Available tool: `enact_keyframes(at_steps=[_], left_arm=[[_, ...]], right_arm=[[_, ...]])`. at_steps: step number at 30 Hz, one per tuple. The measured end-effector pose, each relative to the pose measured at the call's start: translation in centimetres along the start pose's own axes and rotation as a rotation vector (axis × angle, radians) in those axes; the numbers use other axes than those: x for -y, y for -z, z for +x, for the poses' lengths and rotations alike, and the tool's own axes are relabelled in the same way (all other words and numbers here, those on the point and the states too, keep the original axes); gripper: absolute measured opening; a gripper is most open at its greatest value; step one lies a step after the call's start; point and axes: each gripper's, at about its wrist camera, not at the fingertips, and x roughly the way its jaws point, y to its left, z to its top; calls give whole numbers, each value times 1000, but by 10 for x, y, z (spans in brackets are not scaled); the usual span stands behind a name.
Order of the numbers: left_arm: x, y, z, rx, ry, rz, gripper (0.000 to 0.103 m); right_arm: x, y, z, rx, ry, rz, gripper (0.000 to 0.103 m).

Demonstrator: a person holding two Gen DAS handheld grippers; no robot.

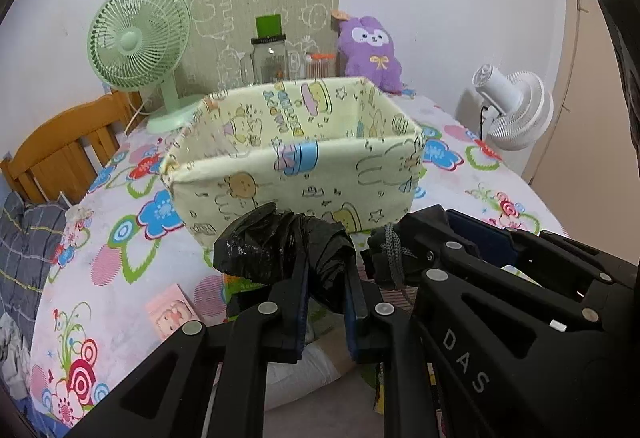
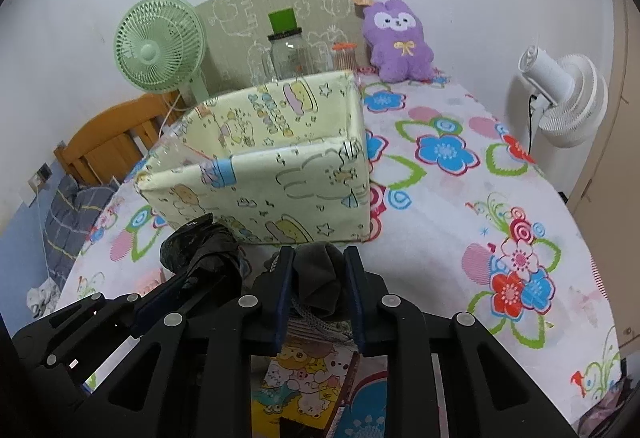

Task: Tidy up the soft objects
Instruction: 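Carry the black bag roll and grey sock over the fabric box with both grippers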

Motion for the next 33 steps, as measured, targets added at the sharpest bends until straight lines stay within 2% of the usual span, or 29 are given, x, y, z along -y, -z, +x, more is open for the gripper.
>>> enact_keyframes(at_steps=[19, 33], left_arm=[[3, -21, -66, 134, -6, -10, 13], [1, -35, -94, 195, 11, -8, 13]], right_arm=[[-17, -20, -72, 148, 19, -35, 28], [-27, -34, -105, 204, 14, -51, 27]])
